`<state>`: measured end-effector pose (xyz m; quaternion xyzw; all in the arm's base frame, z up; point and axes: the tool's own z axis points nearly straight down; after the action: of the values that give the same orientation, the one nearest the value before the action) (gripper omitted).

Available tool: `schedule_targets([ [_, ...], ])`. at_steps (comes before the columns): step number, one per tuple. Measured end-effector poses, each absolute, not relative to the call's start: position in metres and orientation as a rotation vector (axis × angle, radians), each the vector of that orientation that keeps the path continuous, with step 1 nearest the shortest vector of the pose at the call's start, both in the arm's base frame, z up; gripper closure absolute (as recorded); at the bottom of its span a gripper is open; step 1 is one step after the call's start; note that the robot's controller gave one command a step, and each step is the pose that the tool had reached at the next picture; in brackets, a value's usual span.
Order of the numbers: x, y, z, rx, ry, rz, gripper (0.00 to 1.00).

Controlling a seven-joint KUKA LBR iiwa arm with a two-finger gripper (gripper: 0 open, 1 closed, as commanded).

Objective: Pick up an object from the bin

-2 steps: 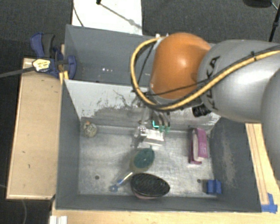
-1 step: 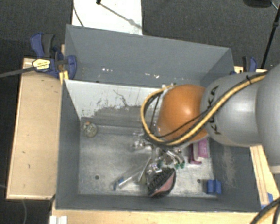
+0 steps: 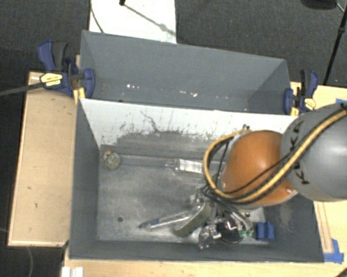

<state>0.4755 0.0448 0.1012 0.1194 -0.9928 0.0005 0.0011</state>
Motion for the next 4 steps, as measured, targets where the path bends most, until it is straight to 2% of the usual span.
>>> schedule_targets([
  [1, 0.481, 0.046, 0.100, 0.462, -3.113, -0.001, 0.00],
  [2, 0.489, 0.054, 0.072, 0.472, -3.115, -0.002, 0.00],
  [3, 0.490, 0.054, 0.073, 0.466, -3.112, -0.002, 0.00],
  [4, 0.494, 0.055, 0.075, 0.463, -3.123, -0.003, 1.00],
])
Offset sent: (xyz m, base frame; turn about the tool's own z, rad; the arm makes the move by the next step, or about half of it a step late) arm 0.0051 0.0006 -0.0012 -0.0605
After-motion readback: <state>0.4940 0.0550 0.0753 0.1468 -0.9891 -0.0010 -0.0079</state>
